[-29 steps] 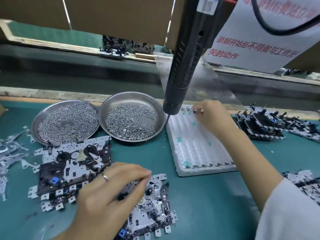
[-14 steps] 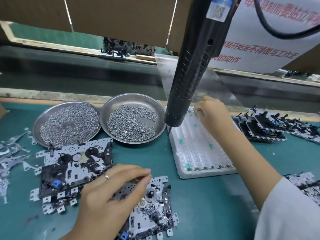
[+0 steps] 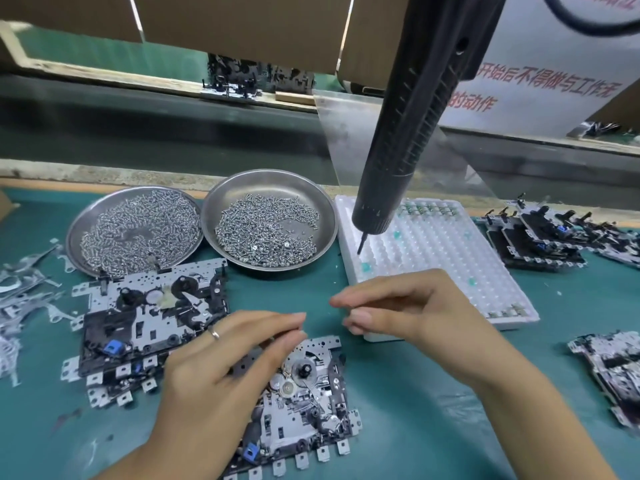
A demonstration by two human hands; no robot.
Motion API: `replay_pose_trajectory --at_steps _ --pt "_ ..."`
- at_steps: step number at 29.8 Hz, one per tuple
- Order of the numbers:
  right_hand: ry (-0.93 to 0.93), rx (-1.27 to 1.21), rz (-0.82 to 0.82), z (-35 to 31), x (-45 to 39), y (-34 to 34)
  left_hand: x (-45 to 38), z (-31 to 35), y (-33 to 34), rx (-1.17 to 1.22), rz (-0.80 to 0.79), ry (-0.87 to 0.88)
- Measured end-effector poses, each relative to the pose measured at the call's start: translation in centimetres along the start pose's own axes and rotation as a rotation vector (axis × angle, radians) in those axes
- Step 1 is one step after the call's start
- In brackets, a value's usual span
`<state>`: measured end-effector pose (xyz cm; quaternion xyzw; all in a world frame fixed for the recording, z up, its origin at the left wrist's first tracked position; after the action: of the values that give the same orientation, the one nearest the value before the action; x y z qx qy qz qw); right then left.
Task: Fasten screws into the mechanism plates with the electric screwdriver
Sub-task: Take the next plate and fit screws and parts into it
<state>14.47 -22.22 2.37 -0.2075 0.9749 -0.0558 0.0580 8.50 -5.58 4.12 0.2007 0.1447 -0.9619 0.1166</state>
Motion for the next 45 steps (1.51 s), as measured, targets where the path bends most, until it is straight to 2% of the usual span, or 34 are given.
replay_pose_trajectory --at_steps 3,8,18,23,30,37,42,45 --pt "-0.046 -0.13 0.074 0.4 -0.2 1.4 0.0 -0.5 0.2 0.009 -0.023 -0.027" --pt "-0.08 -0.223 0.11 1.3 0.4 3.1 0.3 -2.6 0.1 0.116 -0.052 -0.175" --pt "-0.118 -0.249 0.115 1.4 0.5 3.5 0.2 -2.3 0.5 0.102 -0.089 -0.157" --pt "-0.139 -0.176 0.131 1.2 0.7 3.3 0.1 -2.3 0.6 0.08 -0.107 -0.16" --pt "-0.282 -0.041 0.115 -0.1 0.9 3.4 0.5 -1.0 0.4 0.033 -0.081 -0.039" --pt "-0.363 0.003 0.09 -0.6 1.0 3.4 0.3 -1.0 0.7 0.004 -0.134 -0.047" --pt "-0.422 0.102 0.102 -0.9 1.3 3.2 0.1 -0.1 0.9 -0.116 -0.161 0.025" --pt "-0.473 0.259 0.134 -1.1 2.0 3.0 0.3 0.7 1.3 -0.232 -0.183 0.11"
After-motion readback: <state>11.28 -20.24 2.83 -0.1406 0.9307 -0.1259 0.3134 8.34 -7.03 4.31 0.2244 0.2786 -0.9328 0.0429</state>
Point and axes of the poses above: each hand's wrist, its own x-axis away from the middle knuckle, its own y-axis out of the palm, z = x × y, the point moved 10 cm from there along -x, towards the middle knuckle, and after that the axes turned 13 degrees about -y, right-handed, at the moved point
